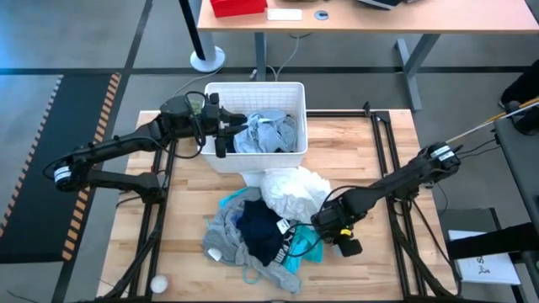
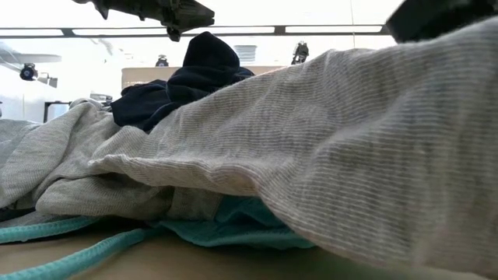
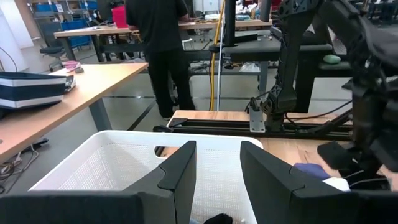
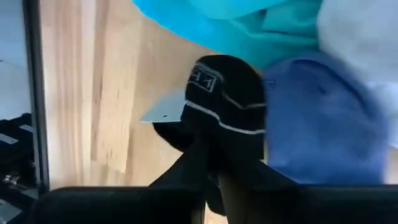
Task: Sort clothes
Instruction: Put the black sock into the white bin
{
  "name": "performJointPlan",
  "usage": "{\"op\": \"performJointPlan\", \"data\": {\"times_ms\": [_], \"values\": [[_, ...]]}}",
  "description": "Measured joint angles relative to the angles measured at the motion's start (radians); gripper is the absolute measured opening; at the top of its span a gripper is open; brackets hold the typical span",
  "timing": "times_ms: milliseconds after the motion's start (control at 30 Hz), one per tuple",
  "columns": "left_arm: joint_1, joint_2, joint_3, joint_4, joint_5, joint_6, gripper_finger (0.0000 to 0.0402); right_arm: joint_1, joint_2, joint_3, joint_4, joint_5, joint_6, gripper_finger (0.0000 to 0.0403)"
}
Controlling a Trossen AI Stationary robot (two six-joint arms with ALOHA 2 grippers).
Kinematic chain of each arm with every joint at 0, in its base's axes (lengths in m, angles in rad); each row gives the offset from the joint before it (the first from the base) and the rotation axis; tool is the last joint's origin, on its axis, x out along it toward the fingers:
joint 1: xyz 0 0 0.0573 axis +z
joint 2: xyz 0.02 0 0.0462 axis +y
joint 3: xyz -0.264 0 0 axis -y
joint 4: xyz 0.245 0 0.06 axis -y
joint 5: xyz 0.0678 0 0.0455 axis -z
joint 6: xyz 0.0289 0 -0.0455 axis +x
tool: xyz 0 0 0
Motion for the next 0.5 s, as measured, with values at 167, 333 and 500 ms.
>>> {"op": "performJointPlan", "data": {"times_ms": [167, 333, 500], "values": [[0.000, 0.000, 0.000, 0.000, 0.000, 0.000, 0.0113, 0.000, -0.026, 0.147, -0.216, 0.168, -0.047, 0.0003], [0.000, 0.000, 0.000, 0.000, 0.000, 0.001, 0.0113, -0.001, -0.055, 0.340, -0.348, 0.433, -0.115, 0.0001], [0.000, 0.000, 0.000, 0.003, 0.000, 0.000, 0.0113, -0.025, -0.085, 0.502, -0.273, 0.863, -0.272, 0.0001]]}}
